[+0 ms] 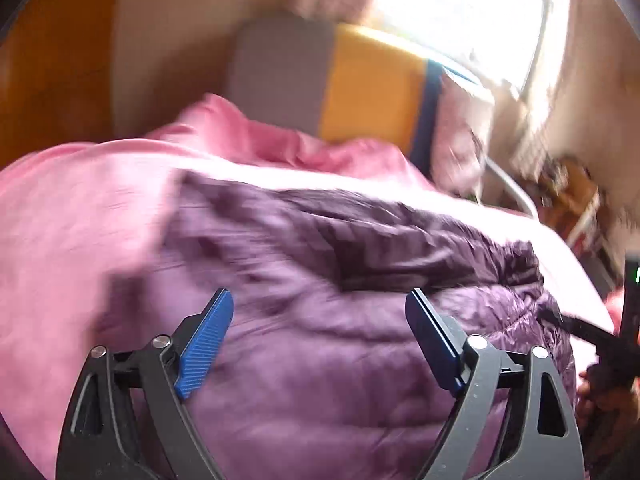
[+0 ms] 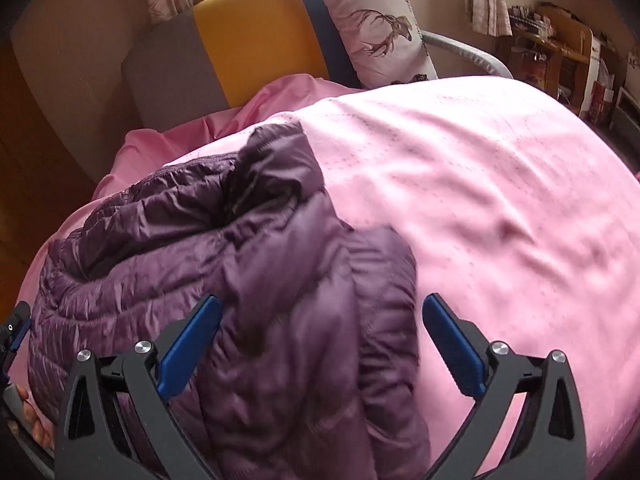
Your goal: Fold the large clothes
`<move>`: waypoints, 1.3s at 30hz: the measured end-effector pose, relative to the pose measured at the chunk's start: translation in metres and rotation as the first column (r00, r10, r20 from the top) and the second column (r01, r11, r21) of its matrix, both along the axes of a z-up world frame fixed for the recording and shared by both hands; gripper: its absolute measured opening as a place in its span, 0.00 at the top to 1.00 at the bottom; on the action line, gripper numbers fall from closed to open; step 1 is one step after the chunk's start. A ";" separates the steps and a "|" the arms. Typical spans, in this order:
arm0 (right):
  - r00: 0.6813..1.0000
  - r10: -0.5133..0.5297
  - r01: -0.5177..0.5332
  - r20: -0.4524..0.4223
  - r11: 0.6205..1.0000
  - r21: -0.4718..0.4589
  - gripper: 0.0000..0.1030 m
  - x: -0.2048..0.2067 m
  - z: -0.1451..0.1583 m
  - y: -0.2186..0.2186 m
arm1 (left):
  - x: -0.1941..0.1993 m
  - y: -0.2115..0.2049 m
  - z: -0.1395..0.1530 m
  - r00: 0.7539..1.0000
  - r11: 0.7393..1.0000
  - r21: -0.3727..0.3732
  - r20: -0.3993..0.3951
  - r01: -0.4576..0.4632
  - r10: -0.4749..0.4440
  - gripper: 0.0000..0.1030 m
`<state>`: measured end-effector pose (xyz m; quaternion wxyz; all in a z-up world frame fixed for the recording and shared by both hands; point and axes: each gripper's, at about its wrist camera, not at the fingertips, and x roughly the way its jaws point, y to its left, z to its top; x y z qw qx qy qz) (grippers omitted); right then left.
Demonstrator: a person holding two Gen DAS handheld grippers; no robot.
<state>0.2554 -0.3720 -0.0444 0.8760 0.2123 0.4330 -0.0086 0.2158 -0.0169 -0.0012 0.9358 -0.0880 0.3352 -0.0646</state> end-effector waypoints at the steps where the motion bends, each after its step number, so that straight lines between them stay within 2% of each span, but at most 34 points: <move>1: 1.000 0.001 0.000 -0.014 0.997 0.079 0.02 -0.012 -0.007 -0.007 | -0.012 0.017 0.001 0.999 0.999 -0.010 0.008 -0.042 0.042 0.15; 3: 0.999 0.011 -0.005 -0.030 0.976 0.218 0.02 -0.028 -0.022 -0.013 | -0.036 0.051 -0.003 0.992 0.992 -0.018 0.016 -0.127 0.128 0.12; 4: 1.000 0.007 0.000 -0.024 0.968 0.251 0.02 -0.035 -0.026 -0.013 | -0.046 0.065 -0.010 0.986 0.986 -0.018 0.008 -0.166 0.166 0.11; 5: 1.000 0.005 -0.005 0.000 0.970 0.244 0.02 -0.041 -0.026 -0.010 | -0.054 0.076 -0.019 0.983 0.982 -0.027 -0.016 -0.185 0.185 0.10; 6: 1.000 0.013 -0.015 0.011 0.971 0.237 0.02 -0.045 -0.025 -0.007 | -0.058 0.088 -0.034 0.981 0.982 -0.057 -0.077 -0.183 0.178 0.10; 7: 1.000 0.027 -0.029 0.011 0.970 0.243 0.02 -0.046 -0.024 -0.002 | -0.059 0.096 -0.046 0.978 0.979 -0.108 -0.130 -0.175 0.161 0.10; 8: 0.999 0.042 -0.043 0.009 0.969 0.243 0.05 -0.046 -0.022 0.004 | -0.060 0.108 -0.058 0.975 0.961 -0.227 -0.187 -0.161 0.119 0.10; 9: 0.999 0.054 -0.053 0.006 0.972 0.231 0.17 -0.046 -0.020 0.010 | -0.060 0.114 -0.064 0.974 0.943 -0.296 -0.207 -0.153 0.093 0.11; 10: 0.998 0.059 -0.059 0.006 0.973 0.223 0.23 -0.047 -0.019 0.015 | -0.060 0.117 -0.067 0.974 0.931 -0.336 -0.212 -0.147 0.077 0.14; 11: 0.998 0.064 -0.065 0.011 0.972 0.226 0.37 -0.048 -0.017 0.017 | -0.061 0.119 -0.068 0.978 0.924 -0.361 -0.202 -0.127 0.056 0.29; 12: 0.998 0.061 -0.063 0.017 0.972 0.226 0.51 -0.050 -0.014 0.018 | -0.059 0.119 -0.069 0.980 0.913 -0.398 -0.197 -0.092 0.013 0.39; 13: 0.998 0.056 -0.060 0.023 0.973 0.223 0.58 -0.054 -0.010 0.017 | -0.059 0.120 -0.069 0.980 0.910 -0.407 -0.199 -0.082 0.000 0.42; 14: 0.998 0.057 -0.063 0.030 0.971 0.230 0.68 -0.059 -0.005 0.015 | -0.059 0.121 -0.068 0.981 0.909 -0.411 -0.193 -0.067 -0.015 0.54; 15: 0.997 0.062 -0.070 0.039 0.969 0.236 0.73 -0.065 0.000 0.015 | -0.060 0.121 -0.066 0.982 0.904 -0.425 -0.185 -0.042 -0.042 0.63; 17: 0.994 0.093 -0.103 0.056 0.969 0.223 0.76 -0.078 0.012 0.017 | -0.063 0.125 -0.063 0.982 0.891 -0.454 -0.178 -0.023 -0.065 0.72; 20: 0.988 0.145 -0.153 0.055 0.971 0.183 0.77 -0.103 0.024 0.020 | -0.073 0.124 -0.055 0.980 0.894 -0.447 -0.170 0.017 -0.103 0.77; 25: 0.975 0.220 -0.221 0.027 0.956 0.196 0.75 -0.151 0.026 0.020 | -0.105 0.122 -0.046 0.969 0.917 -0.392 -0.187 0.076 -0.161 0.77; 26: 0.975 0.223 -0.222 0.018 0.954 0.200 0.68 -0.160 0.024 0.020 | -0.120 0.129 -0.046 0.967 0.921 -0.383 -0.200 0.069 -0.156 0.73; 28: 0.979 0.205 -0.201 0.006 0.958 0.203 0.57 -0.171 0.022 0.015 | -0.142 0.135 -0.039 0.974 0.950 -0.311 -0.210 0.020 -0.089 0.52; 29: 0.982 0.188 -0.185 0.004 0.960 0.210 0.48 -0.173 0.021 0.011 | -0.153 0.137 -0.031 0.981 0.968 -0.252 -0.189 -0.006 -0.043 0.34; 30: 0.985 0.171 -0.167 0.001 0.958 0.232 0.46 -0.176 0.020 0.006 | -0.157 0.137 -0.023 0.986 0.973 -0.231 -0.163 -0.014 -0.024 0.27; 32: 0.995 0.104 -0.104 0.014 0.970 0.221 0.41 -0.179 0.025 -0.006 | -0.163 0.135 -0.001 0.996 0.972 -0.234 -0.087 -0.004 -0.017 0.26; 35: 0.997 0.038 -0.046 0.063 0.991 0.129 0.38 -0.176 0.046 -0.010 | -0.157 0.117 0.020 0.999 0.971 -0.236 -0.027 0.036 -0.043 0.25; 37: 0.990 0.056 -0.066 0.129 0.995 0.073 0.38 -0.175 0.068 0.000 | -0.140 0.089 0.031 0.995 0.975 -0.203 0.005 0.094 -0.095 0.25; 39: 0.978 0.119 -0.130 0.173 0.990 0.053 0.39 -0.169 0.082 0.020 | -0.123 0.063 0.034 0.993 0.981 -0.152 -0.002 0.118 -0.120 0.25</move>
